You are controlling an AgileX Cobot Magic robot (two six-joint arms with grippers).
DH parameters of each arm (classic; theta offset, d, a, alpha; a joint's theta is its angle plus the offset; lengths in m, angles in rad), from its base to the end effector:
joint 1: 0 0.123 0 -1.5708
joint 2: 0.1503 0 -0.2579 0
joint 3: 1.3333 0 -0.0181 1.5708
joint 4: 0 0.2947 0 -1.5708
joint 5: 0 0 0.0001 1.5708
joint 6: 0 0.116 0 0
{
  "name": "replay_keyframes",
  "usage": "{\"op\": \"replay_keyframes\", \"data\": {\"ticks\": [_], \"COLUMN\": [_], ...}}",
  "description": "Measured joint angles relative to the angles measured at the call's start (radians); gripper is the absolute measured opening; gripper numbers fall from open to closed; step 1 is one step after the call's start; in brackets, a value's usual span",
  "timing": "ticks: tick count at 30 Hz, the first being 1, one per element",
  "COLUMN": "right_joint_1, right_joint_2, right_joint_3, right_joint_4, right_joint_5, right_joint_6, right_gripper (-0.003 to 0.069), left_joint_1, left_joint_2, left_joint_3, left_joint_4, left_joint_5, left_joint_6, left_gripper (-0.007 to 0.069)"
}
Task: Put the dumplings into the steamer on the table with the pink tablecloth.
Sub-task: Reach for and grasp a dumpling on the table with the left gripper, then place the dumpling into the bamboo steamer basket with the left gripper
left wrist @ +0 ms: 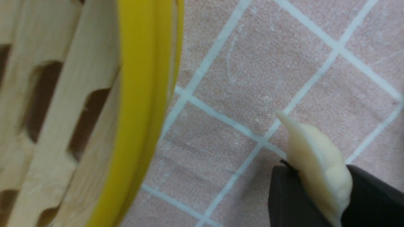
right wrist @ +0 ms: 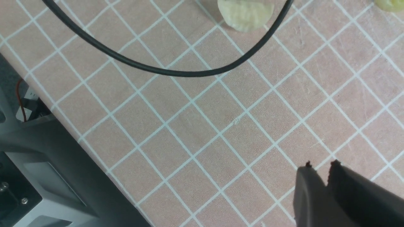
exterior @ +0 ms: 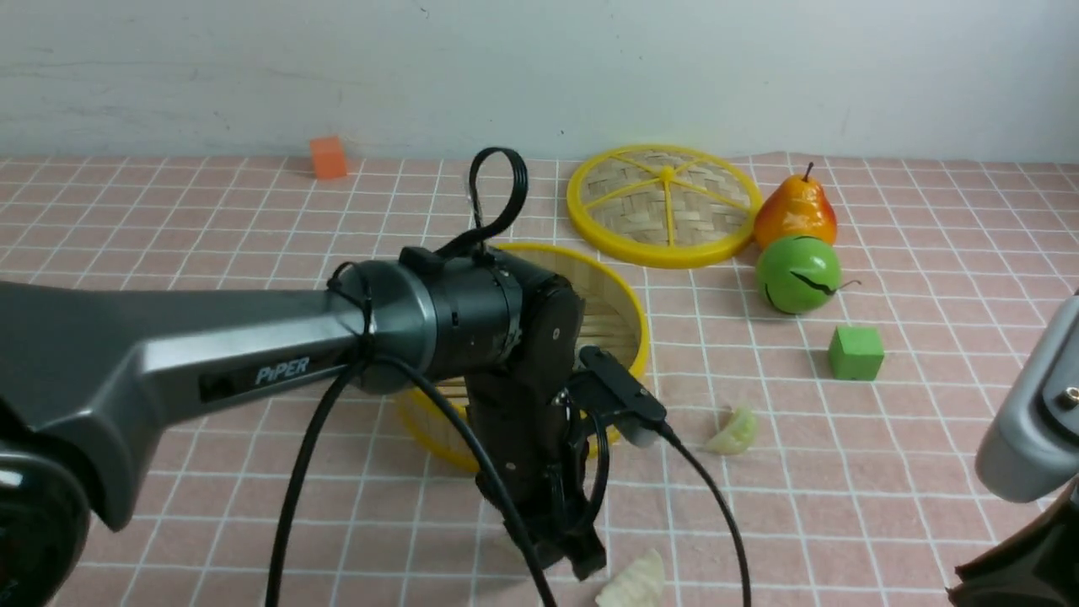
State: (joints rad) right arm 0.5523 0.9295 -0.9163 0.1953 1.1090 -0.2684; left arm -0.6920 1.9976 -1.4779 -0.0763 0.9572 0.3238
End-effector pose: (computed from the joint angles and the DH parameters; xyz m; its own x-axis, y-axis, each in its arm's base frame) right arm 0.1852 0.1378 0.2924 -0.6103 -0.5838 -0.5354 -0.7143 0.6978 0.0534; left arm 0.3317 -0.2843 0.1182 -0.5495 0.8133 -0.1913 0.8296 0.5584 -0.0088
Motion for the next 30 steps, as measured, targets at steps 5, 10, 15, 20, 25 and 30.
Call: {"op": "replay_keyframes", "data": {"ticks": [5, 10, 15, 20, 25, 30], "right_joint_1": [0.0, 0.0, 0.0, 0.0, 0.0, 0.0], "right_joint_2": [0.0, 0.0, 0.0, 0.0, 0.0, 0.0], "right_joint_3": [0.0, 0.0, 0.0, 0.0, 0.0, 0.0], "right_joint_4": [-0.001, 0.0, 0.019, 0.056, 0.083, 0.076], "right_joint_5": [-0.035, -0.062, -0.079, -0.079, -0.079, -0.08], "right_joint_6": [0.0, 0.0, 0.0, 0.0, 0.008, 0.07], "right_gripper": [0.0095, 0.0096, 0.0099, 0.0104, 0.0105, 0.0108], "left_joint_1": [0.065, 0.201, 0.311, 0.322, 0.322, 0.322], "left_joint_2": [-0.068, -0.07, -0.009, 0.07, 0.144, 0.208], "left_joint_3": [-0.191, -0.336, -0.356, -0.356, -0.356, -0.356], "left_joint_4": [0.001, 0.001, 0.002, -0.008, -0.04, -0.04], "left_joint_5": [0.091, 0.116, 0.061, 0.01, -0.073, -0.11], "left_joint_6": [-0.168, -0.334, -0.414, -0.423, -0.423, -0.423], "left_gripper": [0.0193, 0.0193, 0.0193, 0.0193, 0.0193, 0.0277]}}
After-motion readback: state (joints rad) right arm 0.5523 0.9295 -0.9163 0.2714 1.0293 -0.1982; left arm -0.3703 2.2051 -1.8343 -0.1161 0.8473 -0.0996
